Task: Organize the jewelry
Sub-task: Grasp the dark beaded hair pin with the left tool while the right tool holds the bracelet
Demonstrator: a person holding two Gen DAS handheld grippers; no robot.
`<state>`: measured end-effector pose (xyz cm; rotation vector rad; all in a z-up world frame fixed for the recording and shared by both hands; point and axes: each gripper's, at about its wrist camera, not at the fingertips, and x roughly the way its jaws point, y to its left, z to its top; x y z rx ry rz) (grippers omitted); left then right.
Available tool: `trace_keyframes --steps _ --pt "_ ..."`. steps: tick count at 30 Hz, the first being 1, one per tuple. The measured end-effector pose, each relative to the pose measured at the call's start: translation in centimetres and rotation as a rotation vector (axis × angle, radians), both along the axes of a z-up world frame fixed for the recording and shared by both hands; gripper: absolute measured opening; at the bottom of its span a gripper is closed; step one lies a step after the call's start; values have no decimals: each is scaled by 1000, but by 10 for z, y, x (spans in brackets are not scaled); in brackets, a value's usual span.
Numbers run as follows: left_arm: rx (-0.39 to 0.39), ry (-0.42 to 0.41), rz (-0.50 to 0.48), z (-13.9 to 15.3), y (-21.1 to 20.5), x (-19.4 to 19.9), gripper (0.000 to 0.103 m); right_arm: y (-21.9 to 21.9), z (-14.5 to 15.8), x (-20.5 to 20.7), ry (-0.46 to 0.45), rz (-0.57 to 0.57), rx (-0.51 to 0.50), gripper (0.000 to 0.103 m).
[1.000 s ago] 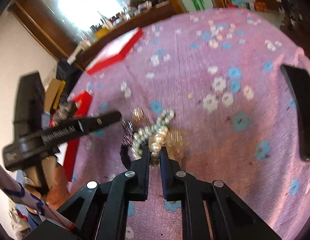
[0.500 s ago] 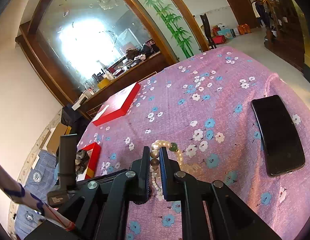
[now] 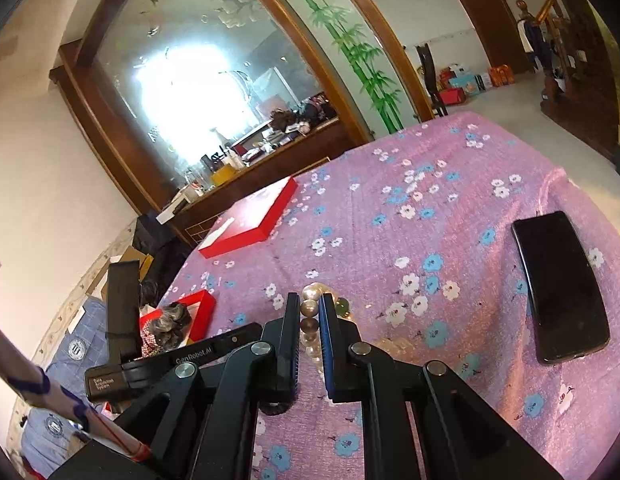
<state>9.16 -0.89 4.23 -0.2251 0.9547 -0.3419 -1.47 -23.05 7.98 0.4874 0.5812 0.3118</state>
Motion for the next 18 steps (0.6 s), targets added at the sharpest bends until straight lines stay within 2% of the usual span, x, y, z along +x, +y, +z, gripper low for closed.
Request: trace_keyframes --steps 3,8,18 --pt "-14 -36 -14 8 -2 -4 3 1 3 -3 -19 8 4 10" --pt "20 -91 -11 18 -8 -12 3 3 3 -2 -17 16 -1 10" --pt "59 -117 4 19 -8 -14 3 6 0 1 1 23 -22 10"
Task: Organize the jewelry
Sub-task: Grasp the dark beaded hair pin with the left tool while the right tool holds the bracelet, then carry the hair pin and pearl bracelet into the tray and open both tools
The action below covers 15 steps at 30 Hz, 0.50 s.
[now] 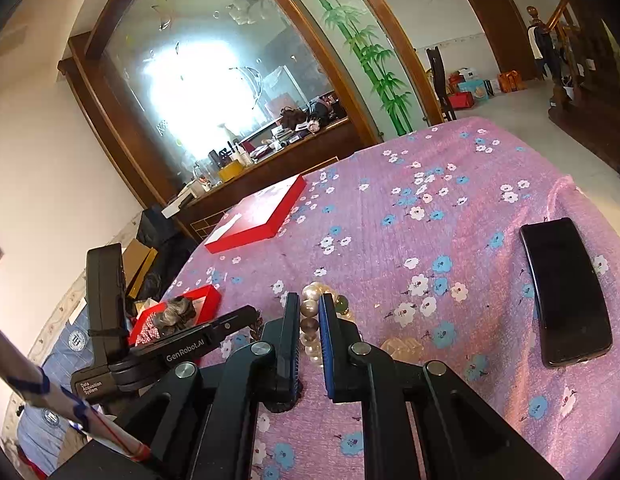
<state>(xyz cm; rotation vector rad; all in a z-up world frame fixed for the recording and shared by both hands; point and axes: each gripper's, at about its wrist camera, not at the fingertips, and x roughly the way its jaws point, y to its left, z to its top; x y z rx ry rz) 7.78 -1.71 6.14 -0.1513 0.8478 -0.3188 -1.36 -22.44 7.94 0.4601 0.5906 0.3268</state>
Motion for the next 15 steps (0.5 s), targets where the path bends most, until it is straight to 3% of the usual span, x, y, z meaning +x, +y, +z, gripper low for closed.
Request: trace_keyframes --steps 15 --pt "59 -62 44 19 9 -32 3 16 -5 6 26 4 -57 10"
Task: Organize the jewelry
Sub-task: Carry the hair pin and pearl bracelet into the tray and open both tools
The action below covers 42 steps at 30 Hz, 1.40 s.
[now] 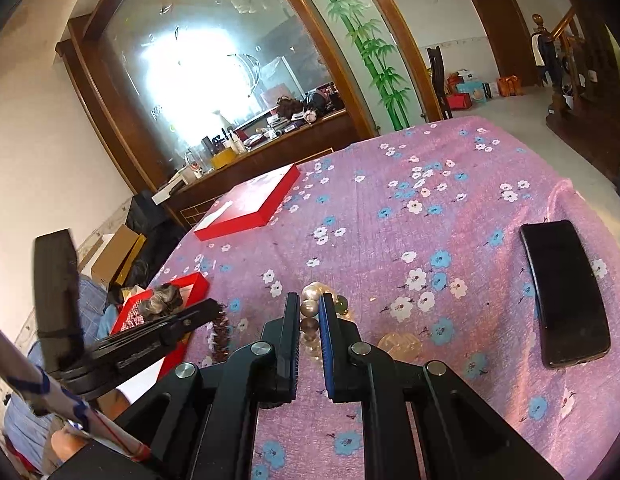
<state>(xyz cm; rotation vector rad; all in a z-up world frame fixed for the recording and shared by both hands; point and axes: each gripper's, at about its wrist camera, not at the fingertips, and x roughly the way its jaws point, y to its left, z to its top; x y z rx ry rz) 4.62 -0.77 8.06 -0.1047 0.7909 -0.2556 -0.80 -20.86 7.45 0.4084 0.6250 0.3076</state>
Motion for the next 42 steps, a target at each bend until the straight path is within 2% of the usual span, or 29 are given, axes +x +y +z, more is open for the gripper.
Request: trace_keyframes --steps 4,12,21,26,34,38,42 --pt "26 -22 29 6 14 -14 3 13 3 -1 7 22 11 10" --pt "45 -63 113 16 60 -36 3 65 12 0 14 106 -15 10" --pt "23 -69 230 16 133 -51 3 151 28 2 0 235 -78 11" --pt "2 -52 311 6 182 -62 3 199 29 7 5 303 -101 11" --pt "-62 20 448 -23 254 -64 3 267 12 23 57 393 -118 11" --pt "-93 50 477 -36 269 -57 3 290 1 34 80 419 -125 11" --pt "-112 74 476 -48 271 -50 3 293 -16 48 103 390 -162 11"
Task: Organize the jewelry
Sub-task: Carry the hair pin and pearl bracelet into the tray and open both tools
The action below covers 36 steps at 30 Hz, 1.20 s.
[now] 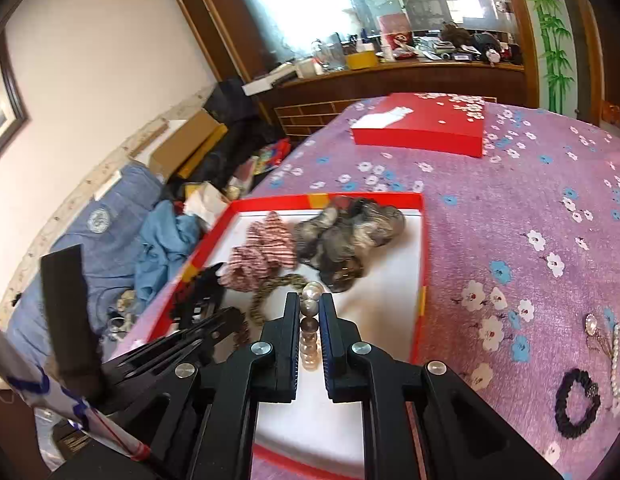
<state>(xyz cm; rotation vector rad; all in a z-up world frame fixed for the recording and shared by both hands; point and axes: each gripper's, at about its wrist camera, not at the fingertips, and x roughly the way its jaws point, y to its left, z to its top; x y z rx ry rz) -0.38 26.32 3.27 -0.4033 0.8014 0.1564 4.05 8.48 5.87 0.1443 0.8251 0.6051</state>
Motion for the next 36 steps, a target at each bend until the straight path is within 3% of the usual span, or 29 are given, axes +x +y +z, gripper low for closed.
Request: trace_keyframes --steps 11,17,23,26,28,36 --pt "12 14 -6 -8 -5 9 3 -1 -34 19 55 -22 -72 11" --pt "58 15 -4 -8 -9 10 4 -1 -41 21 68 -22 -90 12" --pt "69 17 -5 -9 -10 10 5 4 -45 17 42 -27 -147 12" --pt "71 22 -8 -9 -10 10 14 10 -46 13 3 -30 -201 12" --pt "74 20 -5 -9 -10 9 28 15 -47 9 -33 -33 -249 12" --pt "81 15 1 -8 -9 7 34 17 -47 8 -62 -34 -282 12"
